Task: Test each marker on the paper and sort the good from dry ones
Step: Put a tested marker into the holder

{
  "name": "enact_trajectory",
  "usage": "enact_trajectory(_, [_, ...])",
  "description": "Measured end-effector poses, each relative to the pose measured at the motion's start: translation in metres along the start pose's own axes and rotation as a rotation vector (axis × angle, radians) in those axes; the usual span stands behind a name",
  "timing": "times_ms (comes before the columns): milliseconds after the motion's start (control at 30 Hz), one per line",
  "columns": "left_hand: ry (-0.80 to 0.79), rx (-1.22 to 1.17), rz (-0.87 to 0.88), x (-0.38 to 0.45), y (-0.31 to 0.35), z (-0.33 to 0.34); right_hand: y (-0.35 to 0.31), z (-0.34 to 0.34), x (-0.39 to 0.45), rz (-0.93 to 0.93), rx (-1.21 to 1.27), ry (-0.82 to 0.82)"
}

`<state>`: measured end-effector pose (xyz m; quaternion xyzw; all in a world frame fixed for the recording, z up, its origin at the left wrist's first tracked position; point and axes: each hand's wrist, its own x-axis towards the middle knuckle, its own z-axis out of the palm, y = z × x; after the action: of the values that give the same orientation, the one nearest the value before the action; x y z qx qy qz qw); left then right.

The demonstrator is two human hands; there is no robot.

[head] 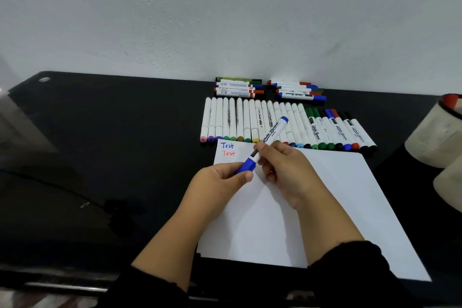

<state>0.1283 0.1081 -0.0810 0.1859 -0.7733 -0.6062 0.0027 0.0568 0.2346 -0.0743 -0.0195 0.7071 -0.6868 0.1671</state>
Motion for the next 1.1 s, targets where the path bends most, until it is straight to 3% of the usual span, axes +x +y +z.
enact_trajectory(300, [-0.021,0.011,0.005,-0.003,0.004,0.001,-0.012,0.009,-0.006,0.042,0.026,0.01])
enact_trajectory(533, [-0.071,-0.03,0.009,-0.003,0.007,0.0,-0.009,0.018,-0.003,-0.029,-0.031,0.124])
enact_trajectory(967, [0.086,0.275,0.079,-0.012,0.015,0.008,-0.016,0.027,-0.007,-0.018,-0.078,0.278])
enact_trajectory(1100, [0.052,0.18,0.031,-0.012,0.015,0.006,-0.017,0.028,-0.01,-0.015,-0.06,0.265])
